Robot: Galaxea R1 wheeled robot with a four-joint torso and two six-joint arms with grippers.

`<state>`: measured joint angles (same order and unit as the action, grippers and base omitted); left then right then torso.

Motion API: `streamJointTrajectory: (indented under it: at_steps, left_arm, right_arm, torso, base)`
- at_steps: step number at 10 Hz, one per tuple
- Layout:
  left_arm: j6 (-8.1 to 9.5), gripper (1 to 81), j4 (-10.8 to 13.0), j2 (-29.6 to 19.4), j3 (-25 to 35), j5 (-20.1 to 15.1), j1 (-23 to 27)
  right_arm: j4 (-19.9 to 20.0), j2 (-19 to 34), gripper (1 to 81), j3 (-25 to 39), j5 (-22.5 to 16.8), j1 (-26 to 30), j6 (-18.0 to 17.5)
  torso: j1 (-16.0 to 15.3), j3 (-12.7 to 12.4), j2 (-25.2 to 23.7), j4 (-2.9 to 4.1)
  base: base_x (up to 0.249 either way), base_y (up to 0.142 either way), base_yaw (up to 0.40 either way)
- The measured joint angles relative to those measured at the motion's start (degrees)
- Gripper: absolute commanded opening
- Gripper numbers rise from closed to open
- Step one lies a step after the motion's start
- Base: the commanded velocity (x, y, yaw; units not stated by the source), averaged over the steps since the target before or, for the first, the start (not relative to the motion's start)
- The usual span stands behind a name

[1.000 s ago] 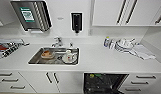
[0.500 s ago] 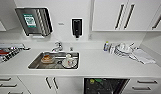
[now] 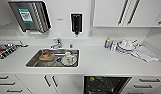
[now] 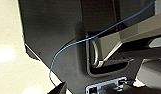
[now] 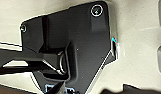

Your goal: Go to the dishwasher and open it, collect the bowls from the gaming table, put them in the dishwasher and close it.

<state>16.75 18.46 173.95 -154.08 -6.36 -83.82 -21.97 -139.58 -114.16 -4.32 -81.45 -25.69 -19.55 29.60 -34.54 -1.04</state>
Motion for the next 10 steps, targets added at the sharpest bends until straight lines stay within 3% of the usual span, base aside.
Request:
streamJointTrajectory:
  at_steps: [5,10]
  left_arm:
    - [-0.07,81.1,0.0,-0.1,0.0,0.0,0.2]
    - [-0.24,81.1,0.0,-0.3,-0.1,-0.2,-0.5]
  right_arm:
    - [-0.2,-1.9,81.1,-0.5,0.2,1.0,0.1]
    - [1.5,-1.7,81.1,-0.3,2.6,7.2,-1.9]
  torso:
    - [-5.7,1.4,-8.9,0.0]
    - [-12.1,1.4,-19.2,0.0]
  base:
    - [0.0,0.0,0.0]
    - [0.0,0.0,0.0]
